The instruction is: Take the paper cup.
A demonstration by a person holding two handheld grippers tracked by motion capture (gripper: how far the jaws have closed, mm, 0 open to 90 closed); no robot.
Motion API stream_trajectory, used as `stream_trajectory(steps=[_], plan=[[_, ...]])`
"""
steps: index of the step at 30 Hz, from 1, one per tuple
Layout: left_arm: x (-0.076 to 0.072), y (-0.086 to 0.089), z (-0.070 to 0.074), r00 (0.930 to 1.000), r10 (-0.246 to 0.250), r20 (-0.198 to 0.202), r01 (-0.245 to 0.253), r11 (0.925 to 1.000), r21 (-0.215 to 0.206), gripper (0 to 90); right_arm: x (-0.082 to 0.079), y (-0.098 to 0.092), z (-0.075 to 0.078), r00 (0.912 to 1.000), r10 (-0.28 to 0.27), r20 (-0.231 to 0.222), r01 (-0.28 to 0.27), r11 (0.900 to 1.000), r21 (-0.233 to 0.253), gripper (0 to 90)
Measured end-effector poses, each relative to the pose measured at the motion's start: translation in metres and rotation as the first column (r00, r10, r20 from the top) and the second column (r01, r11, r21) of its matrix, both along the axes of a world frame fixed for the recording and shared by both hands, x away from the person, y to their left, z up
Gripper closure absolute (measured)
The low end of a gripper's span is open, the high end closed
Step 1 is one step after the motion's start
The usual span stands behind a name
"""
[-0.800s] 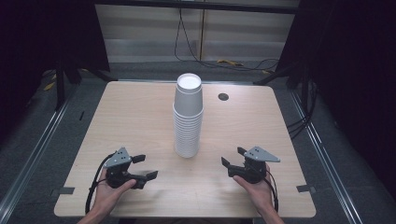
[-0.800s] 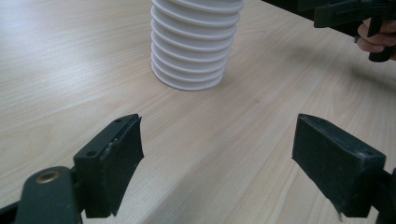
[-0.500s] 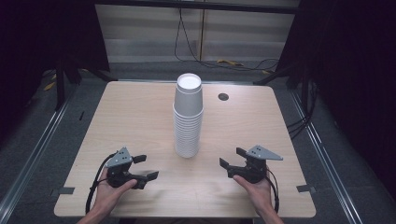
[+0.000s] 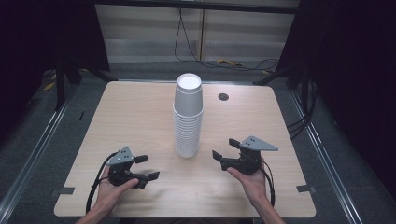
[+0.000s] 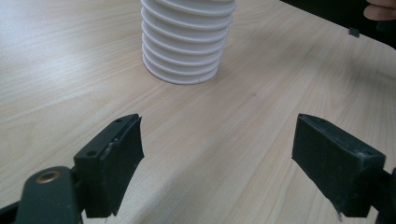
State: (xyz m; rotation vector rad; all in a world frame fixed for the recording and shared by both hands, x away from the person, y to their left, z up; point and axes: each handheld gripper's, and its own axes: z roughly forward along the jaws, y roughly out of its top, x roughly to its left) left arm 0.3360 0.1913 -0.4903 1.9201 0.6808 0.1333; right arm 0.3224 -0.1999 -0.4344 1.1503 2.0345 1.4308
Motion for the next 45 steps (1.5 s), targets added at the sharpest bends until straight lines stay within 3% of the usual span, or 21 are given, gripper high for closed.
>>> stream_trajectory(steps=[8,14,16,19,26,29,32,36,37,38,39,41,42,45], plan=[[-0.004,-0.003,0.003,0.9994,-0.019,0.028,0.019,0.9996,0.019,15.9,0.008,0.006,0.011,0.9982,0.060,0.003,-0.060,0.998,0.017,16.1],[-0.005,-0.004,0.002,0.9992,-0.038,0.008,0.038,0.9993,0.007,15.9,0.010,0.011,0.023,0.9949,0.099,0.014,-0.100,0.995,0.031,16.0],[-0.005,-0.003,0.001,0.9991,-0.040,0.015,0.040,0.9991,0.012,15.7,0.010,0.012,0.032,0.9928,0.116,0.031,-0.116,0.993,0.007,18.3],[-0.005,-0.002,0.001,0.9994,-0.033,0.013,0.033,0.9994,0.010,15.7,0.012,0.009,0.042,0.9922,0.113,0.054,-0.114,0.993,0.033,17.9],[-0.009,-0.001,0.001,0.9990,-0.044,0.003,0.044,0.9990,0.012,15.9,0.018,0.016,0.053,0.9906,0.120,0.065,-0.121,0.993,0.012,15.7],[-0.012,-0.001,0.004,0.9986,-0.047,0.022,0.047,0.9989,0.006,15.9,0.018,0.019,0.058,0.9892,0.127,0.072,-0.129,0.992,0.015,17.6],[-0.012,-0.002,0.003,0.9981,-0.058,0.022,0.057,0.9982,0.017,15.9,0.018,0.023,0.069,0.9846,0.130,0.116,-0.134,0.991,0.026,17.7],[-0.011,-0.002,0.002,0.9982,-0.058,0.014,0.058,0.9983,0.012,15.9,0.022,0.025,0.077,0.9811,0.152,0.120,-0.157,0.987,0.036,17.7],[-0.011,-0.002,0.002,0.9983,-0.057,0.011,0.057,0.9983,0.012,16.0,0.023,0.026,0.079,0.9802,0.147,0.132,-0.153,0.988,0.036,17.6],[-0.011,-0.001,0.002,0.9983,-0.057,0.012,0.057,0.9983,0.008,15.9,0.023,0.028,0.083,0.9778,0.117,0.174,-0.125,0.991,0.038,14.5],[-0.011,-0.001,0.003,0.9984,-0.056,0.012,0.056,0.9984,0.005,15.9,0.023,0.028,0.083,0.9778,0.117,0.174,-0.125,0.991,0.038,14.5],[-0.012,0.000,0.003,0.9985,-0.053,0.014,0.053,0.9986,0.007,16.0,0.024,0.029,0.085,0.9746,0.134,0.180,-0.146,0.988,0.056,15.3],[-0.013,0.000,0.004,0.9983,-0.055,0.017,0.055,0.9984,0.010,16.0,0.024,0.032,0.088,0.9685,0.147,0.201,-0.161,0.985,0.057,15.4],[-0.013,0.000,0.003,0.9983,-0.057,0.014,0.057,0.9983,0.010,16.0,0.026,0.035,0.091,0.9672,0.181,0.178,-0.196,0.978,0.068,17.5]])
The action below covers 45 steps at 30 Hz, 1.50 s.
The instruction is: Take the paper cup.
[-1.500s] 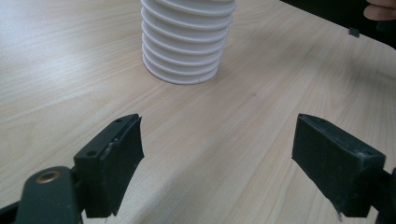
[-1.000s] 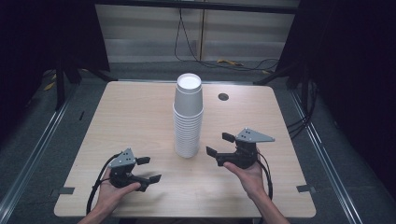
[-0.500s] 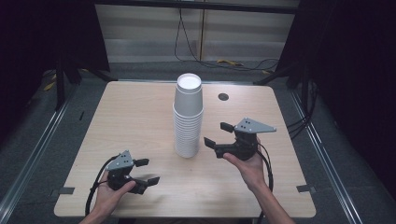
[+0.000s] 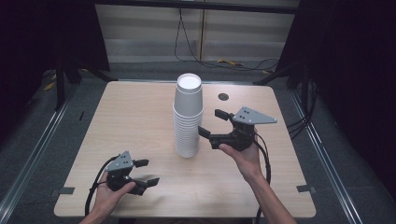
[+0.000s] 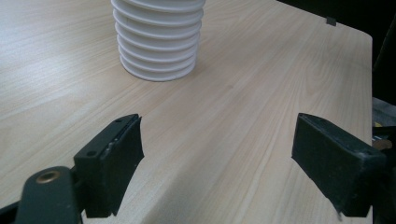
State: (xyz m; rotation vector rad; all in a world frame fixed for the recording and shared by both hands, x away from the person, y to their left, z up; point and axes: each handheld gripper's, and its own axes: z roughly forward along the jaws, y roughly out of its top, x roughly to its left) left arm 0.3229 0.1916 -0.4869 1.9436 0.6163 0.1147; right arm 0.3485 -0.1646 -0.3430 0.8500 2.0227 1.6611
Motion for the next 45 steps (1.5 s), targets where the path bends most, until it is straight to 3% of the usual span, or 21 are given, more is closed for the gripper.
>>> stream_trajectory(steps=[5,11,20,26,35,45], plan=[[0.001,-0.001,0.000,1.0000,-0.002,-0.005,0.002,1.0000,0.009,16.1,0.002,0.004,0.010,0.9999,0.010,0.004,-0.010,1.000,-0.001,14.9],[0.001,0.000,0.000,1.0000,-0.001,-0.002,0.001,1.0000,0.007,16.4,0.016,0.006,0.026,0.9989,0.036,-0.030,-0.036,0.999,0.018,14.0],[0.000,0.000,-0.001,1.0000,-0.008,-0.002,0.008,0.9999,0.015,16.3,0.024,0.013,0.046,0.9986,0.053,-0.008,-0.053,0.999,-0.003,14.0],[0.000,-0.001,-0.001,0.9999,-0.013,0.000,0.013,0.9997,0.020,16.4,0.031,0.014,0.054,0.9976,0.065,-0.024,-0.065,0.998,0.001,16.0],[0.001,-0.001,-0.002,0.9999,-0.016,-0.003,0.016,0.9996,0.025,16.4,0.047,0.024,0.064,0.9958,0.084,-0.037,-0.086,0.995,-0.056,15.9],[0.001,-0.002,-0.002,0.9997,-0.022,-0.008,0.022,0.9992,0.032,16.8,0.060,0.032,0.073,0.9928,0.105,-0.057,-0.110,0.991,-0.078,14.4]])
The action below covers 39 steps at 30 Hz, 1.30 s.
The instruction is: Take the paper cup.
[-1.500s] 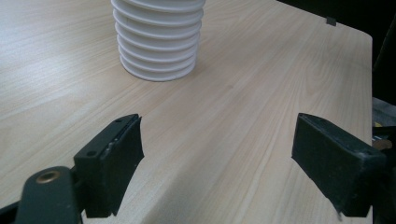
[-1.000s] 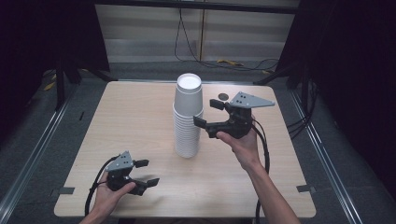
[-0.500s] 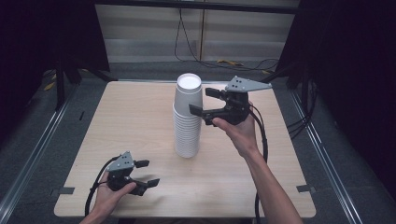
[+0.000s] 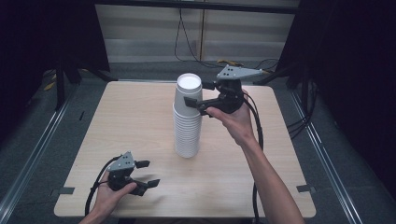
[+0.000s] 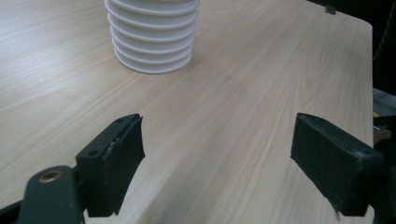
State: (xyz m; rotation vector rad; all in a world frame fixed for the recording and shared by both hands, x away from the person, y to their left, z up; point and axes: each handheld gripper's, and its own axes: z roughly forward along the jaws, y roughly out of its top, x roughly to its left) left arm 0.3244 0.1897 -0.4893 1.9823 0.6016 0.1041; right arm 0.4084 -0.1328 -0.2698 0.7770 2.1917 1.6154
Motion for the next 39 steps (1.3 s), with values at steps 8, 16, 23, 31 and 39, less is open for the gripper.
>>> stream_trajectory(steps=[8,16,23,31,39], plan=[[0.002,0.000,-0.001,1.0000,-0.001,-0.001,0.001,1.0000,0.003,16.8,0.012,0.007,0.001,0.9980,0.037,-0.051,-0.040,0.998,-0.058,13.8],[0.001,0.000,-0.001,1.0000,-0.005,-0.004,0.005,1.0000,0.006,16.8,0.021,0.012,0.005,0.9974,0.043,-0.058,-0.047,0.996,-0.077,14.6],[0.001,0.000,0.000,1.0000,-0.008,-0.003,0.008,1.0000,0.006,16.8,0.024,0.018,0.008,0.9960,0.053,-0.071,-0.061,0.992,-0.110,17.3],[0.001,-0.001,-0.001,0.9999,-0.010,-0.005,0.010,0.9999,0.008,16.8,0.024,0.019,0.007,0.9965,0.048,-0.068,-0.056,0.990,-0.126,19.3],[0.001,-0.001,-0.001,0.9999,-0.013,-0.009,0.013,0.9998,0.013,16.8,0.023,0.020,0.011,0.9973,0.048,-0.055,-0.055,0.990,-0.130,19.6]])
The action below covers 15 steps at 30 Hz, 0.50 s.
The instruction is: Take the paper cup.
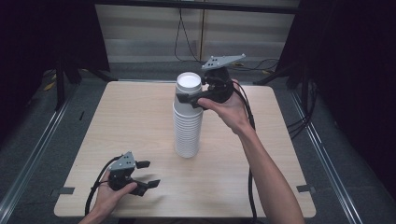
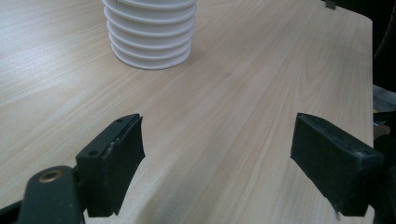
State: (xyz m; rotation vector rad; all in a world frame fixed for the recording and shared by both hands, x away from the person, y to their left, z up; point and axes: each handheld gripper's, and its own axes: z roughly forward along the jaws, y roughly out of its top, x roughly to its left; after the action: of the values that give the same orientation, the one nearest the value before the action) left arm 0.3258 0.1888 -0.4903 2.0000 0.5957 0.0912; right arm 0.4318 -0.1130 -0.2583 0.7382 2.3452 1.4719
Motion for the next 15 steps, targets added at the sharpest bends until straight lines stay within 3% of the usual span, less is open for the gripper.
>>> stream_trajectory(steps=[8,15], plan=[[-0.0003,-0.0011,-0.0002,1.0000,-0.003,-0.004,0.003,1.0000,0.000,17.1,-0.0025,-0.0003,0.0051,0.9997,-0.002,0.023,0.002,1.000,0.012,19.7],[0.0000,-0.0017,-0.0008,1.0000,-0.004,-0.005,0.004,1.0000,0.002,17.1,-0.0050,-0.0041,0.0086,0.9984,-0.012,0.055,0.009,0.999,0.052,19.7]])
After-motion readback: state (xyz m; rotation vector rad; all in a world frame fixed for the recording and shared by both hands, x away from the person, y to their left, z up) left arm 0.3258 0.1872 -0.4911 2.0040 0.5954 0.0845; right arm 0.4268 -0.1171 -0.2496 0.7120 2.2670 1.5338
